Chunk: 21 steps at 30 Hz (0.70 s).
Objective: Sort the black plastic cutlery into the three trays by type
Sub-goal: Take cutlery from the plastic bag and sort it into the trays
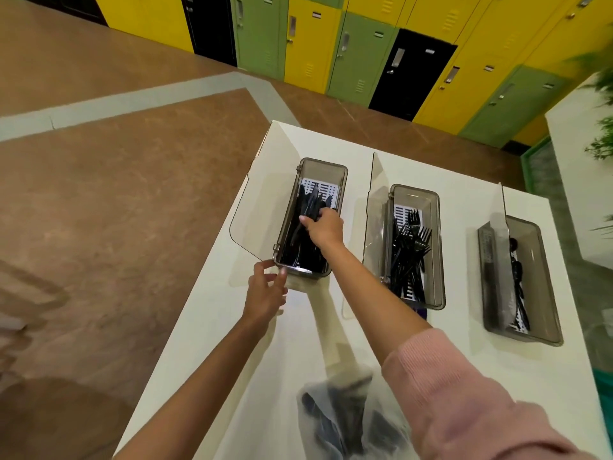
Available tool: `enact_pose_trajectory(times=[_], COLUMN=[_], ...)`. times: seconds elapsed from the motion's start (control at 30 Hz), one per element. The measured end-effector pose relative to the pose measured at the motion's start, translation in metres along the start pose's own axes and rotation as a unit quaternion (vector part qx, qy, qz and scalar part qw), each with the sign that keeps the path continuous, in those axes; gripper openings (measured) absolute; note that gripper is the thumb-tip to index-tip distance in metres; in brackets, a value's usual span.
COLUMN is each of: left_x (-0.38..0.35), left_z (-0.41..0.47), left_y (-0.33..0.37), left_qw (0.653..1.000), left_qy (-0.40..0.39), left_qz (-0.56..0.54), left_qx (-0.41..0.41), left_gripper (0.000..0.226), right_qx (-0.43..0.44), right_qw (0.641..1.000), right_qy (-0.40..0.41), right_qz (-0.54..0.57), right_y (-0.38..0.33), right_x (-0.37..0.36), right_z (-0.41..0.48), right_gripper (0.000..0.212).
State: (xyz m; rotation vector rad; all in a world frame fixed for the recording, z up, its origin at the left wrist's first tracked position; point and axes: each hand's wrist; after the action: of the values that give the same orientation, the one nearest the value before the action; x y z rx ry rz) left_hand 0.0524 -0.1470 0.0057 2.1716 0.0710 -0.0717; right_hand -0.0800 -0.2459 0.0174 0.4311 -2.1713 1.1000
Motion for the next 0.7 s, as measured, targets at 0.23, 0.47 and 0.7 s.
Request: enact_pose_trajectory(times=[0.23,0.47,0.7], left_x=[-0.002,-0.023,-0.039], left_z=[-0.021,-0.079,-0.135], left_y=[-0.002,-0.014,-0.043], left_qw=[1.0,0.992,0.914], left_qy=[0.008,-0.08,-0.29], left_qz=[0.001,0.084,0.282], left_qx=[-0.012,-0.04,-0.031], left_gripper=[0.037,0.025,0.034], right_qx=[0.102,0.17,0.096], right_qw=[0.995,0.978,0.993], right_qy=[0.014,-0.085,-0.01], right_qz=[0.001,0.089,0.067], right_y=[0.009,0.074,0.158], right_x=[0.032,0.085,0.118], right_z=[-0.05,-0.155,-0.226], right_gripper=[0.041,0.017,0.015])
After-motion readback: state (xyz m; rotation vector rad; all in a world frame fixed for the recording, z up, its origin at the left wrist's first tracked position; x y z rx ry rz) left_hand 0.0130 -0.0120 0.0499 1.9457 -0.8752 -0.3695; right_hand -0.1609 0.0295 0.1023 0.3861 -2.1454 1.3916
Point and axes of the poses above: each hand's wrist, its own z-axis towards the middle knuckle, its own x-axis out of the back of the hand, y = z × x, and after that the axes turned 13 degrees about -z, right-handed
